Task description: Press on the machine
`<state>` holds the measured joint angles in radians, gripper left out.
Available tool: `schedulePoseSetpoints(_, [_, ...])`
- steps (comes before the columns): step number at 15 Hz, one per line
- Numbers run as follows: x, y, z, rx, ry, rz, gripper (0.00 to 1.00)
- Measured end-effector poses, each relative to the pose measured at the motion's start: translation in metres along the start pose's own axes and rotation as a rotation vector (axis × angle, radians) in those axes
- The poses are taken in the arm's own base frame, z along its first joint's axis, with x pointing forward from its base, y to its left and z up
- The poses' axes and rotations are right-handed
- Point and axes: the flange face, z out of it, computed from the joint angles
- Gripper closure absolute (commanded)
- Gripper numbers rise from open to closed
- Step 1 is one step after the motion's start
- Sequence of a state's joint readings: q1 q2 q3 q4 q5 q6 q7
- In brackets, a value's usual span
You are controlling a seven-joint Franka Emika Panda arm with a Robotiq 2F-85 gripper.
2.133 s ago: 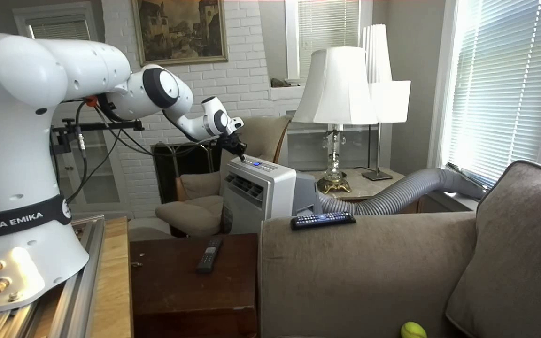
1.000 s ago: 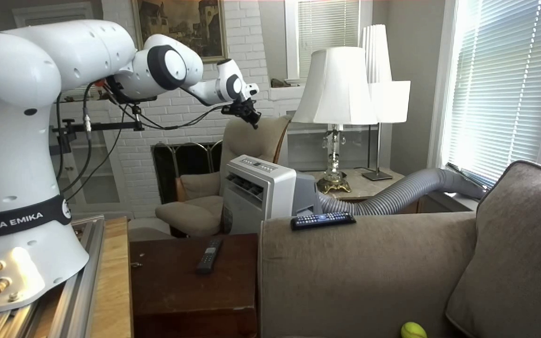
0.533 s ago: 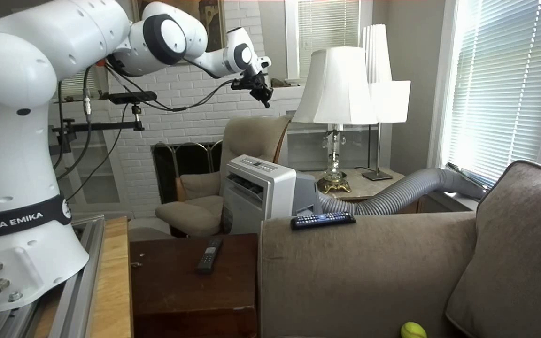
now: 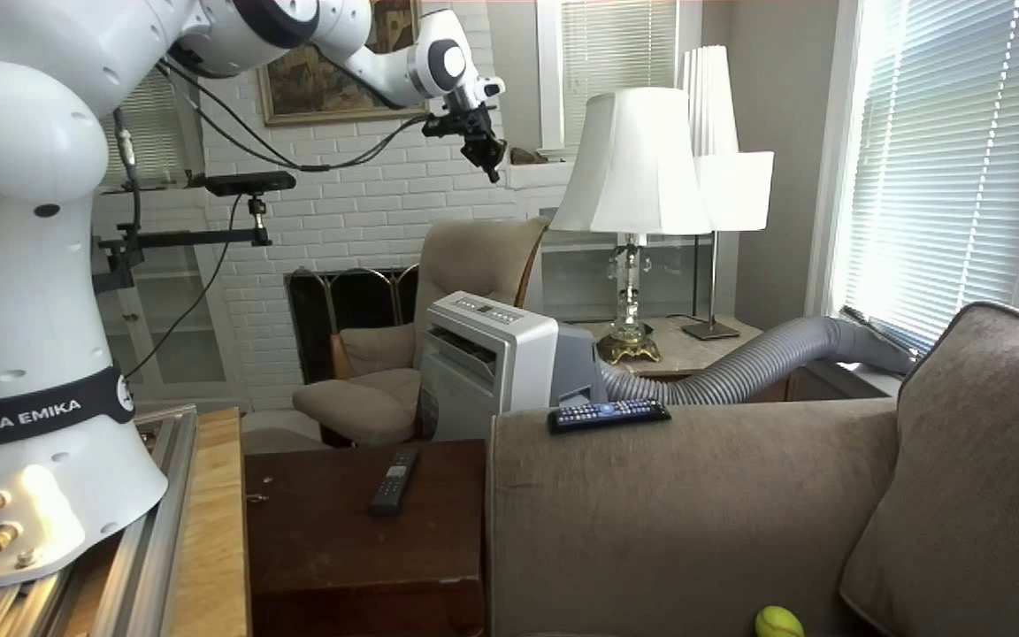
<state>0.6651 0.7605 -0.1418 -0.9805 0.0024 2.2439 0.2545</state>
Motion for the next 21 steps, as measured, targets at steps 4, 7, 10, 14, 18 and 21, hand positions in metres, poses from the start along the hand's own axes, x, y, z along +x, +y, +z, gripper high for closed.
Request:
schedulePoseSetpoints(4, [-0.015, 0.009, -0.026, -0.002, -0.052, 0.012, 0.68])
schedulePoseSetpoints(7, [-0.03, 0.021, -0.045, -0.002, -0.085, 0.025, 0.46])
schedulePoseSetpoints(10, [-0.049, 0.039, -0.062, 0.003, -0.123, 0.044, 0.26])
schedulePoseSetpoints(14, [-0.082, 0.068, -0.085, 0.035, -0.188, 0.055, 0.01])
schedulePoseSetpoints(18, [-0.124, 0.099, -0.111, 0.05, -0.256, 0.038, 0.0])
schedulePoseSetpoints(21, [-0.161, 0.124, -0.132, 0.05, -0.284, 0.04, 0.0])
